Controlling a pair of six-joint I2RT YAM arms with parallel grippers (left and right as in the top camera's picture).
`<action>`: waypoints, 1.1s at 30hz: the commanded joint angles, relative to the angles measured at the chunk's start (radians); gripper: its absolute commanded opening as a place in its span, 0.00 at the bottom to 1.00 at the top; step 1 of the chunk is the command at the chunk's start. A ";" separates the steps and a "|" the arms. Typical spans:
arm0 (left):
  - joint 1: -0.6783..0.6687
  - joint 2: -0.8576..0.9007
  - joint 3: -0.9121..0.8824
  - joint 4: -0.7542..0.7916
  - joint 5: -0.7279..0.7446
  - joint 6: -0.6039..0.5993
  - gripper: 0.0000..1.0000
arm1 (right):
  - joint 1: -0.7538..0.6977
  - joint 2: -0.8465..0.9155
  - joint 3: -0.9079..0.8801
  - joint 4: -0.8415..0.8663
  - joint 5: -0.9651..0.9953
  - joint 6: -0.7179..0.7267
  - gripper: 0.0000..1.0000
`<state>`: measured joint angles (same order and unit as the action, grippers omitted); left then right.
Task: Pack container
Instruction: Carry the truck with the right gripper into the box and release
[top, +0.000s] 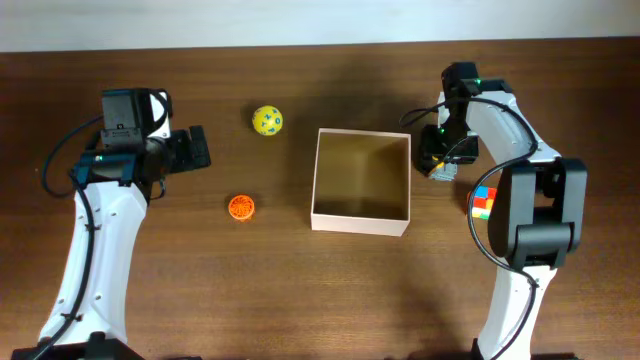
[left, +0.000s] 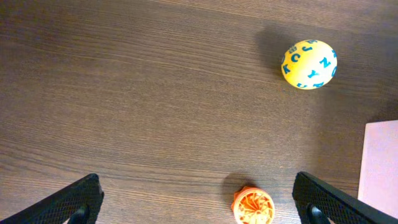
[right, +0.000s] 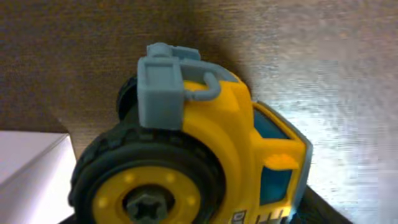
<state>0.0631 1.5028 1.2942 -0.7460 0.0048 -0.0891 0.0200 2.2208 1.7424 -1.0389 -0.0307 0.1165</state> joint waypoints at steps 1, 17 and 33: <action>0.003 0.006 0.019 0.000 0.015 0.016 0.99 | -0.007 -0.019 -0.003 -0.001 0.005 -0.004 0.53; 0.003 0.006 0.019 0.000 0.015 0.016 0.99 | 0.066 -0.507 0.021 -0.146 0.000 0.077 0.48; 0.003 0.006 0.019 0.000 0.015 0.016 0.99 | 0.345 -0.390 -0.278 0.124 0.010 0.271 0.45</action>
<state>0.0631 1.5028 1.2942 -0.7464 0.0051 -0.0891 0.3622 1.7763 1.5478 -0.9745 -0.0280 0.3412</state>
